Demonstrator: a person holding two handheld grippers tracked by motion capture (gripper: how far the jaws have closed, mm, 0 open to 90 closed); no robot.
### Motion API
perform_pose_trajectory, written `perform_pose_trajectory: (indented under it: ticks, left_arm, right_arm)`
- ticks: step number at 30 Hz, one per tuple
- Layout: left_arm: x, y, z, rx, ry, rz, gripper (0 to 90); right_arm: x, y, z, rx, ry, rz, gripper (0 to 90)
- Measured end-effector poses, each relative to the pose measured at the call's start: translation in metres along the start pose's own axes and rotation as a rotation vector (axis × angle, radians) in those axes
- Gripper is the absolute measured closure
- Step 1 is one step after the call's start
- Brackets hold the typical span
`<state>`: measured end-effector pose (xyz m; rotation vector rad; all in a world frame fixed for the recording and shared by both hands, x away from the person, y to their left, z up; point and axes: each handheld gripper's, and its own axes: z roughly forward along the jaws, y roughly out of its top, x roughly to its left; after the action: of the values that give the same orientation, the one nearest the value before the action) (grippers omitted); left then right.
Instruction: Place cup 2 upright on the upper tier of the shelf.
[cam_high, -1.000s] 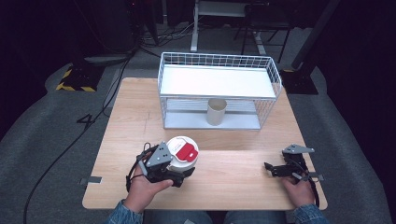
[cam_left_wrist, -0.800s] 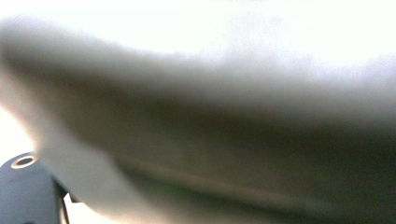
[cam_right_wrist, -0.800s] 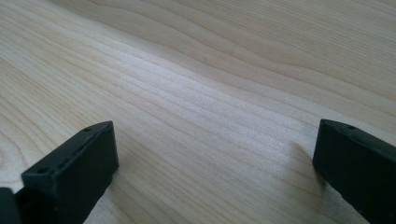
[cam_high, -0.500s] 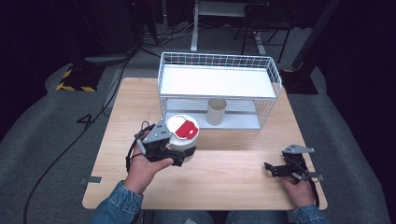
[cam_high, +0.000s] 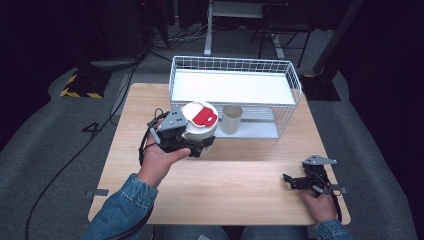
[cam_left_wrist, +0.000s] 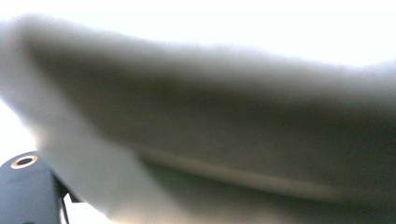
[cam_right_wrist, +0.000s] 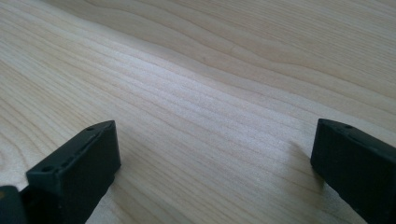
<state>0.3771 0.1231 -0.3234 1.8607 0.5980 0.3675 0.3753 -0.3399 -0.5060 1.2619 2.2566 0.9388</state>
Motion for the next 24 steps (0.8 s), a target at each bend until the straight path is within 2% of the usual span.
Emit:
perform_pose_trajectory:
  ticks: [9, 17, 19, 24]
  left_arm:
    - [0.019, 0.02, 0.008, -0.015, 0.008, -0.019, 12.6]
    - [0.029, 0.036, 0.015, -0.015, 0.017, -0.005, 12.6]
    - [0.032, 0.04, 0.018, -0.02, 0.01, -0.017, 12.6]
    - [0.038, 0.05, 0.025, -0.019, 0.001, -0.012, 12.6]
  right_arm:
    - [-0.001, 0.003, 0.003, 0.0, 0.008, -0.004, 1.6]
    - [-0.001, 0.005, 0.004, 0.0, 0.017, -0.016, 1.6]
    - [-0.001, 0.005, 0.005, 0.001, 0.02, -0.016, 1.6]
    - [-0.001, 0.005, 0.005, 0.001, 0.02, -0.016, 1.6]
